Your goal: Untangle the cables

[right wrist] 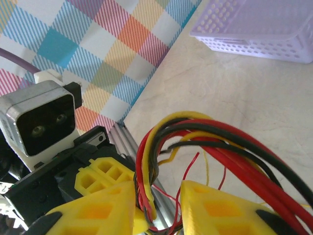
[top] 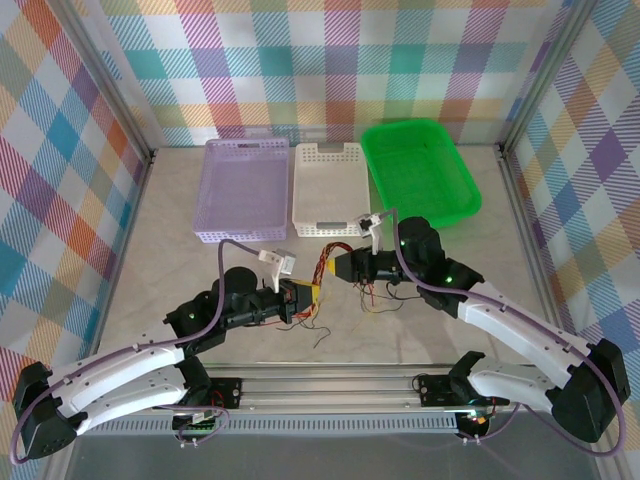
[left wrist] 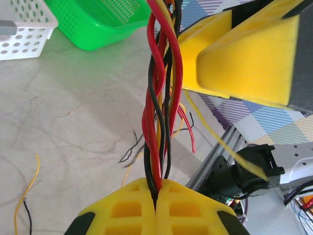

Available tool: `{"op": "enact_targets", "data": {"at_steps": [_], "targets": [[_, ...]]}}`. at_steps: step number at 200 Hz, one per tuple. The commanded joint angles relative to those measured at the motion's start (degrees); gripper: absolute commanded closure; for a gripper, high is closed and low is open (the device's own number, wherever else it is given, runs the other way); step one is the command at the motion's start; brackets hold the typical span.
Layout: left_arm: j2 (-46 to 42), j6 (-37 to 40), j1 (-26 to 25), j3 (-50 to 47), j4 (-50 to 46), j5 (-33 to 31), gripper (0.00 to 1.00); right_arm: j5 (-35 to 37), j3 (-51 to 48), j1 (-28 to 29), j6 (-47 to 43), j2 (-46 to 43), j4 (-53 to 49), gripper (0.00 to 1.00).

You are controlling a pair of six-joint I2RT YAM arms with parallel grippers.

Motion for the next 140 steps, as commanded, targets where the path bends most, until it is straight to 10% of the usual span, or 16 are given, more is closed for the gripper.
{"op": "enact_targets", "data": {"at_steps": [1, 140], "targets": [[-0.65, -1.71, 0.71, -0.54, 3.31, -0.96, 1.00, -1.82, 0.27, -0.25, 0.42, -1.35, 1.55, 0.65], [0.71, -2.73, 1.06, 0.07, 5.88, -0.51, 1.00, -6.26, -5.20, 1.13, 5.52, 2.30, 15.85, 0.65]]}}
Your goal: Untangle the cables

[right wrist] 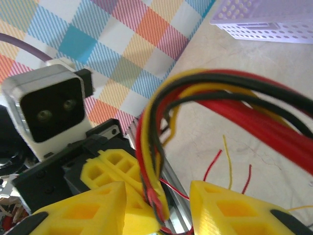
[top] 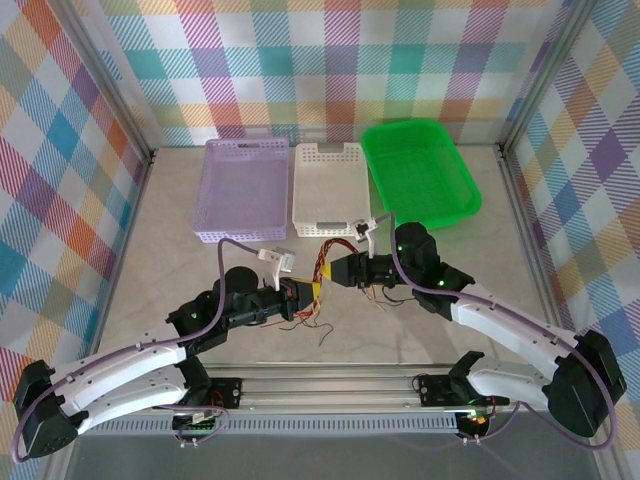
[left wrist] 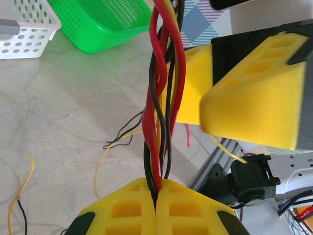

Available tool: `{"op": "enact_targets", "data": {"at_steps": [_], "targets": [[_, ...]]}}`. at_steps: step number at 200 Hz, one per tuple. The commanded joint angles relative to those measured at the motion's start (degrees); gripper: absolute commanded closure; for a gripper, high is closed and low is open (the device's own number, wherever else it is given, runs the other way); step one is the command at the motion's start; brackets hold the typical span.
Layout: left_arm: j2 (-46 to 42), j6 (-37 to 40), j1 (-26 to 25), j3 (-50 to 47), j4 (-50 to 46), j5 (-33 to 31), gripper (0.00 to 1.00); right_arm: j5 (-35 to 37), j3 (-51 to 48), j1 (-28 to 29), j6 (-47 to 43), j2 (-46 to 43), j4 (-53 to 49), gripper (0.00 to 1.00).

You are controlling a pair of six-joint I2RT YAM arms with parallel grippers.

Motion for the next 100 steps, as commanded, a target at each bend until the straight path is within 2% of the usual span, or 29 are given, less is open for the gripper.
{"op": "enact_targets", "data": {"at_steps": [1, 38, 65, 81, 100], "targets": [[-0.15, -0.23, 0.89, 0.25, 3.85, 0.06, 1.00, -1.01, -0.37, 0.81, 0.37, 0.23, 4.42, 0.65], [-0.02, -0.20, 0.98, 0.29, 4.34, -0.13, 1.00, -1.00, -0.68, 2.21, 0.40, 1.83, 5.40, 0.70], [-0.11, -0.04, 1.07, 0.68, 3.81, -0.46, 1.00, 0.11, -0.61, 2.68, -0.54, 1.62, 3.89, 0.86], [-1.08, 0.41, 1.23, 1.21, 2.11, -1.22, 1.00, 2.17, -0.05, 2.67, -1.98, 0.46, 0.28, 1.00], [-3.30, 0.90, 1.77, 1.60, -0.62, -2.70, 1.00, 5.08, 0.48, 2.67, -4.37, -1.53, -4.44, 1.00]]}}
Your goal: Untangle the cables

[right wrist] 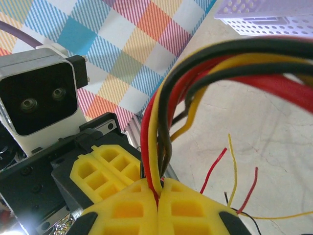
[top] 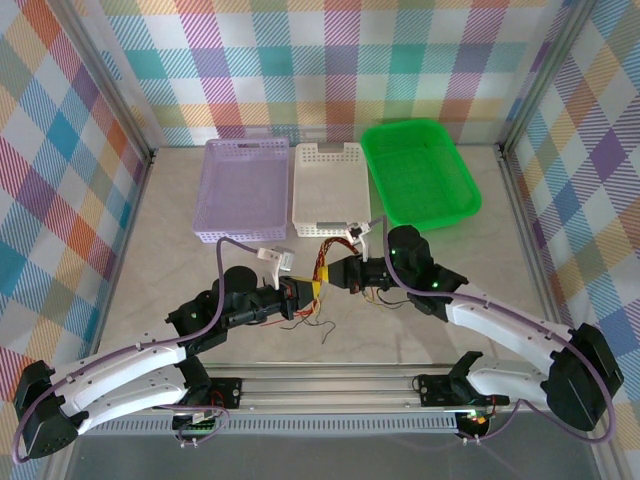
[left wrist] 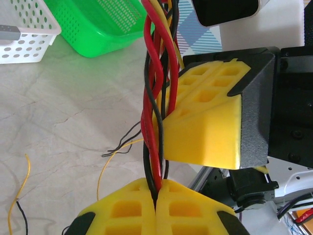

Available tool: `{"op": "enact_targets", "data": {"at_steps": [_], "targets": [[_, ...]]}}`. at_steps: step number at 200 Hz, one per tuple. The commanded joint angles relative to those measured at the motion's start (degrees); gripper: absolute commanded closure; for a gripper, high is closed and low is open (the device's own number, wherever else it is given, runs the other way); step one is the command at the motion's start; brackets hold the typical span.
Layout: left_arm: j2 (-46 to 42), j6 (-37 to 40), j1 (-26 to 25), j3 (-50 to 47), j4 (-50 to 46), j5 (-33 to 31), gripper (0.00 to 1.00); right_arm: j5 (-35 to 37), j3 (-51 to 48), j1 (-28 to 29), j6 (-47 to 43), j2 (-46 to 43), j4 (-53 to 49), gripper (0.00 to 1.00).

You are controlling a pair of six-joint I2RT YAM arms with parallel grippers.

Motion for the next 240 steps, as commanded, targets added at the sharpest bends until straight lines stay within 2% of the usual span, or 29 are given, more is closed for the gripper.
{"op": "enact_targets", "data": {"at_steps": [1, 57, 89, 112, 149, 209, 240], "targets": [[-3.12, 0.94, 1.49, 1.63, -1.24, -2.49, 1.00, 3.18, 0.86, 0.31, -3.53, -2.99, -5.43, 1.00], [-10.84, 1.53, 5.18, 2.35, -9.34, -3.37, 1.00, 10.08, 1.55, -0.30, -8.89, -6.57, -15.68, 1.00], [-12.26, 2.17, 6.28, 3.12, -12.17, -3.42, 1.00, 11.23, 2.31, -1.00, -10.03, -7.12, -18.02, 1.00], [-13.03, 3.57, 7.07, 4.97, -16.02, -5.49, 1.00, 14.52, 4.30, -2.10, -12.30, -8.21, -23.79, 1.00], [-13.05, 6.10, 9.55, 10.05, -25.46, -9.83, 1.00, 16.24, 5.25, -8.91, -12.72, -11.93, -30.87, 1.00], [-10.63, 8.90, 13.58, 15.82, -34.35, -12.93, 1.00, 15.59, 6.70, -18.69, -11.86, -15.57, -37.93, 1.00], [-8.89, 10.20, 14.94, 19.10, -39.48, -16.13, 1.00, 19.43, 8.03, -22.51, -11.38, -16.71, -42.83, 1.00]]}}
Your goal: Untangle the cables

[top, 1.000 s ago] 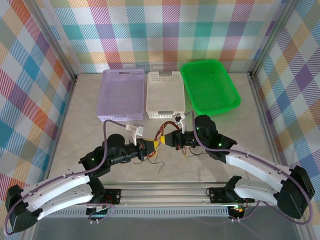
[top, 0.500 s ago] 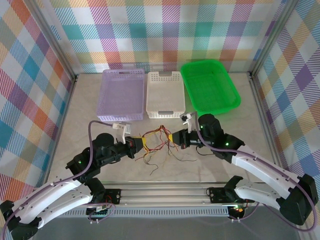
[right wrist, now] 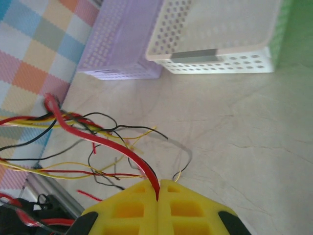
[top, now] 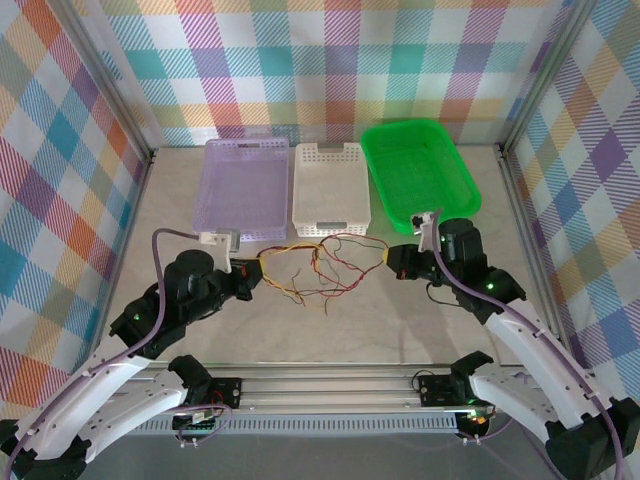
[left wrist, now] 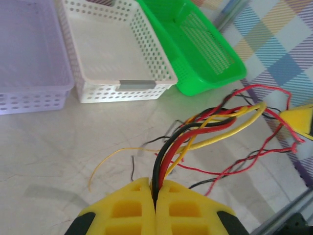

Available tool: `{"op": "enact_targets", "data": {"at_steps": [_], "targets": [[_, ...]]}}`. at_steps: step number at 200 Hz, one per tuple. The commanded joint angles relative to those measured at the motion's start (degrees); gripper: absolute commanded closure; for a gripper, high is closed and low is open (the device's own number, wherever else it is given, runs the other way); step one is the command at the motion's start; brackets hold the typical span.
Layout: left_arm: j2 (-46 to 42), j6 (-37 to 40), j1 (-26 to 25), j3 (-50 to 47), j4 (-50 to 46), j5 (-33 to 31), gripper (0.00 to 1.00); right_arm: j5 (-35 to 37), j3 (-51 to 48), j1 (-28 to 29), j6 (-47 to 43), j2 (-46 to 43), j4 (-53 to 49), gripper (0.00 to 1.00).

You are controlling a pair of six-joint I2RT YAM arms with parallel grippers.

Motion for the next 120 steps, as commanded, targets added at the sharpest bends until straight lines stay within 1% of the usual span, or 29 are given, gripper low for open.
{"op": "enact_targets", "data": {"at_steps": [1, 33, 45, 81, 105, 120], "targets": [[0.81, 2.46, 1.71, 4.11, -6.34, -5.54, 1.00, 4.86, 2.74, -3.20, 0.01, -1.64, -6.52, 1.00], [2.44, 4.35, 3.69, 7.36, -11.67, -7.39, 1.00, 4.51, 3.95, -8.48, -0.05, -3.36, -10.72, 1.00], [2.63, 4.84, 4.35, 8.22, -13.49, -8.58, 1.00, 6.21, 4.96, -10.23, 0.07, -3.88, -13.12, 1.00], [3.13, 5.68, 6.81, 9.24, -17.41, -10.52, 1.00, 7.58, 7.54, -15.76, 0.29, -6.07, -18.15, 1.00], [3.20, 5.63, 7.92, 8.93, -18.62, -10.62, 1.00, 7.54, 8.83, -17.58, 0.64, -7.38, -19.85, 1.00], [3.22, 5.64, 8.61, 8.90, -19.47, -11.73, 1.00, 10.09, 10.39, -17.77, 0.34, -8.11, -22.07, 1.00]]}}
